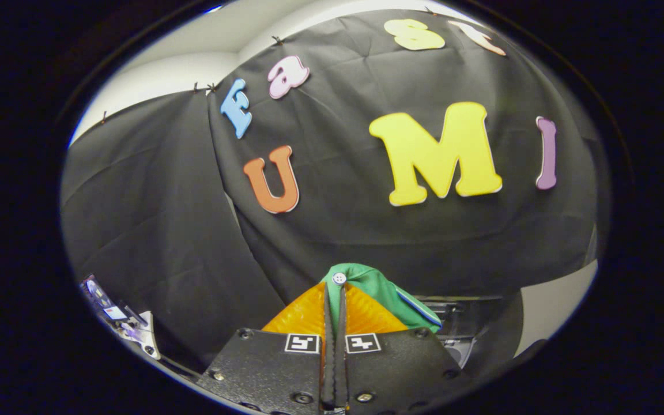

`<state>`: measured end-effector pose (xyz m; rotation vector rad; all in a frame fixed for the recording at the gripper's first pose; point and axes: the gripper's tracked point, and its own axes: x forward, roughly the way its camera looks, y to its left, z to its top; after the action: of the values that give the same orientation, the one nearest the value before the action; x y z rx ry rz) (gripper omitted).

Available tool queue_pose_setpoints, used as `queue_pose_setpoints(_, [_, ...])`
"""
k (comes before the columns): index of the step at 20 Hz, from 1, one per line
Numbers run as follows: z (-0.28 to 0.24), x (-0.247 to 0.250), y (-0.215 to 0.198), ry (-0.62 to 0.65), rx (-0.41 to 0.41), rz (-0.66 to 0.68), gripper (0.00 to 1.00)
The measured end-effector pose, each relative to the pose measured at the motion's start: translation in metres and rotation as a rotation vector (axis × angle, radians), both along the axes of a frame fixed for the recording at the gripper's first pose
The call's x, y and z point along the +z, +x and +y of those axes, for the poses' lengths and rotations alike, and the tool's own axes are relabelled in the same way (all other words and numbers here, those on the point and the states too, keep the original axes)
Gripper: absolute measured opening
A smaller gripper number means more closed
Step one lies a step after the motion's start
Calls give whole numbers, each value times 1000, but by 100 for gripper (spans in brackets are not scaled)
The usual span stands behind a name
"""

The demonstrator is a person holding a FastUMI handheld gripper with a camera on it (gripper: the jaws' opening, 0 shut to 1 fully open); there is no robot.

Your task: Put the clothes into the washing machine and then close the washing machine lid.

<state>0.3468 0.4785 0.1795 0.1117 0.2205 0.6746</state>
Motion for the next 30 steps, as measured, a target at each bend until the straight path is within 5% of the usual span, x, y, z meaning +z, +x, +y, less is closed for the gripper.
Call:
queue_pose_setpoints(16, [-8, -230, 113, -193, -122, 267, 4])
queue_pose_setpoints(30, [-35, -378, 120, -295, -303, 607, 4])
